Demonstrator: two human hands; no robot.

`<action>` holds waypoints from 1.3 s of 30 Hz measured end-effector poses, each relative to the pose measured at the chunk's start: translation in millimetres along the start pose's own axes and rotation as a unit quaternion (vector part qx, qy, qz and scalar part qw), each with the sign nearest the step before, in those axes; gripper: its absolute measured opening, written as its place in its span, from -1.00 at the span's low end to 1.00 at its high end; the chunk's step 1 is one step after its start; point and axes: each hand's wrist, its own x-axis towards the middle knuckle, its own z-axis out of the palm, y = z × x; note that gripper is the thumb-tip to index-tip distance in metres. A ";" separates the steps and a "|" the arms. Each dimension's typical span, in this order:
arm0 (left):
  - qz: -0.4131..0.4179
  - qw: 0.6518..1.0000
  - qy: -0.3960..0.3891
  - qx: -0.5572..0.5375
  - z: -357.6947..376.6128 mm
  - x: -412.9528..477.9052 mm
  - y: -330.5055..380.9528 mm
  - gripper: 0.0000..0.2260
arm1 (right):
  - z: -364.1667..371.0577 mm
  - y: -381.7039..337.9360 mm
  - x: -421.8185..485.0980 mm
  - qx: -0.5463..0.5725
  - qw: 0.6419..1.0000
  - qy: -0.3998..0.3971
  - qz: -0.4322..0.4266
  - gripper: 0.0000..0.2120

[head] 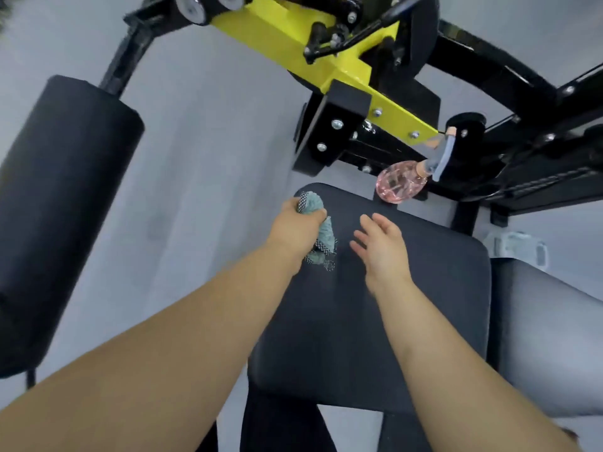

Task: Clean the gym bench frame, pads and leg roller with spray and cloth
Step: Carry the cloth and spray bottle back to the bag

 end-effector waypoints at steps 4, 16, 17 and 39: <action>-0.001 1.000 -0.005 0.025 68.6 20.8 7.0 -0.66 | -57.6 -3.8 74.6 -0.073 0.996 0.046 -0.014 -0.25; -0.032 0.997 0.056 0.053 116.0 70.0 8.2 -0.79 | -44.9 -24.6 201.5 -0.164 0.972 0.072 -0.151 -0.15; -0.034 0.996 0.059 0.055 115.8 70.7 8.4 -0.77 | -45.1 -25.3 201.9 -0.163 0.972 0.080 -0.148 -0.21; 0.053 0.956 -0.164 0.236 100.5 -111.0 -13.8 -0.71 | -177.0 48.5 -93.0 0.046 0.978 0.198 -0.055 -0.59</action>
